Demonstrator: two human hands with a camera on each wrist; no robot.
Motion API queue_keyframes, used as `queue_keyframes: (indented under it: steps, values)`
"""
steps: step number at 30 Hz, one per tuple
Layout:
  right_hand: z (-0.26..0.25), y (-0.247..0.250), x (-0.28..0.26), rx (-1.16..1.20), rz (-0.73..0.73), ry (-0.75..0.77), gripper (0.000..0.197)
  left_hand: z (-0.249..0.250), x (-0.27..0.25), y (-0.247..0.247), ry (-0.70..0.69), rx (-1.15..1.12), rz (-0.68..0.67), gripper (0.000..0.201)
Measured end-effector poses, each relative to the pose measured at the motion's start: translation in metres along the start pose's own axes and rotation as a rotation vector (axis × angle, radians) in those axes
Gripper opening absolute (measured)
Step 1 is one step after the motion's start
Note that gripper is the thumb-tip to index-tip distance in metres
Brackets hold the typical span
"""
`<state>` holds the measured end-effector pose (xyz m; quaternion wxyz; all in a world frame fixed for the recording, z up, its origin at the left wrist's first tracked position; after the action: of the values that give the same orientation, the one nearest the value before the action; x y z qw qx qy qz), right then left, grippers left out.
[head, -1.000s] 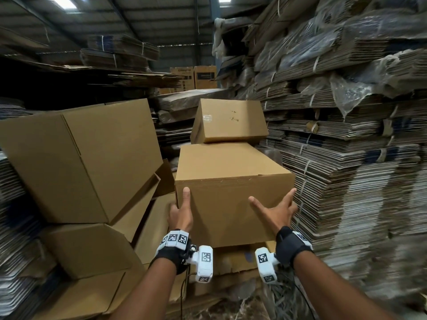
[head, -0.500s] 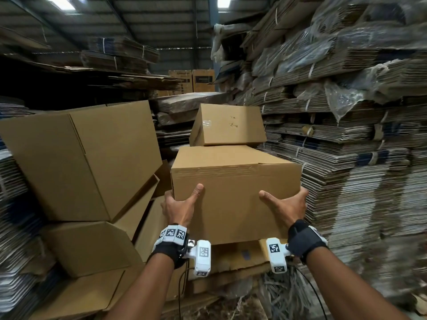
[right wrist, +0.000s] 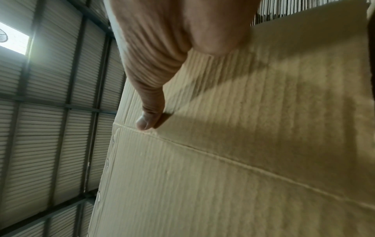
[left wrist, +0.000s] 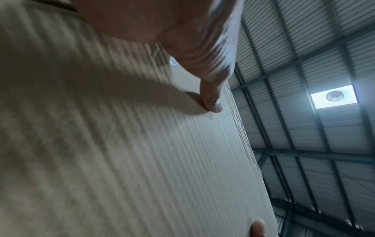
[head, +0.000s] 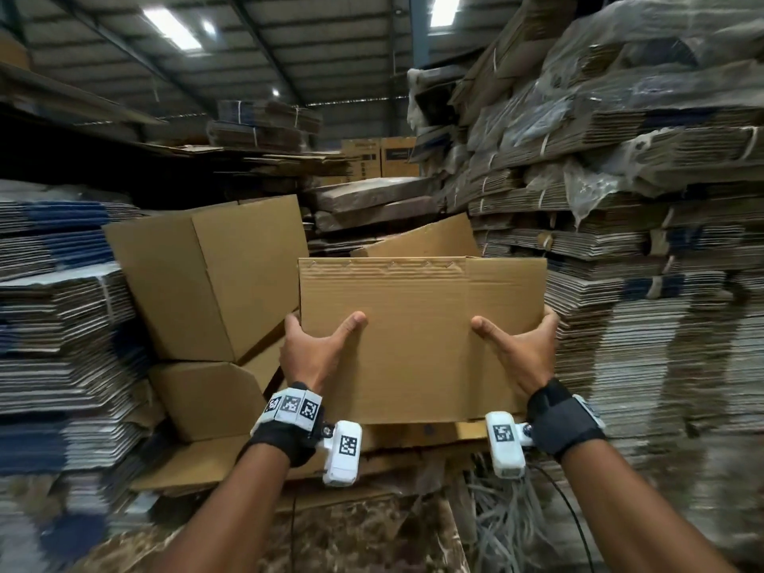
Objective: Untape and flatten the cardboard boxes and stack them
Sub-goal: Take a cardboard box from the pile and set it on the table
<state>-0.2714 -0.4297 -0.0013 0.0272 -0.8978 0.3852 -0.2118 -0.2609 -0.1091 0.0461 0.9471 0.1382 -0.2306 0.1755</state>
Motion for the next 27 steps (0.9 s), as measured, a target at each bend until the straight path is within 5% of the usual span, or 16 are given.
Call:
queue_keyframes:
  steps: [13,27]
  values:
    - [-0.053,0.099,-0.097,0.093,-0.111,-0.003,0.116,0.061,-0.144,0.067,-0.014,0.086,0.133,0.133]
    - [-0.064,0.089,-0.239,0.001,-0.132,-0.076,0.129,0.024,-0.209,0.195,0.041,0.248,0.161,0.108]
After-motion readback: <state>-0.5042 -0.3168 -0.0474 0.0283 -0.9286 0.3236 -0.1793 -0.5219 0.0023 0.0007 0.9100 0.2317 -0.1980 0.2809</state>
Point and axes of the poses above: each hand's wrist, its own x-axis towards the middle knuckle, its own y-axis out of the back of the hand, z = x × y, the point moved 1 cm from there along x, towards the middle knuckle, and after that the axes turned 5 degrees about -y, right-handed, at the moved point
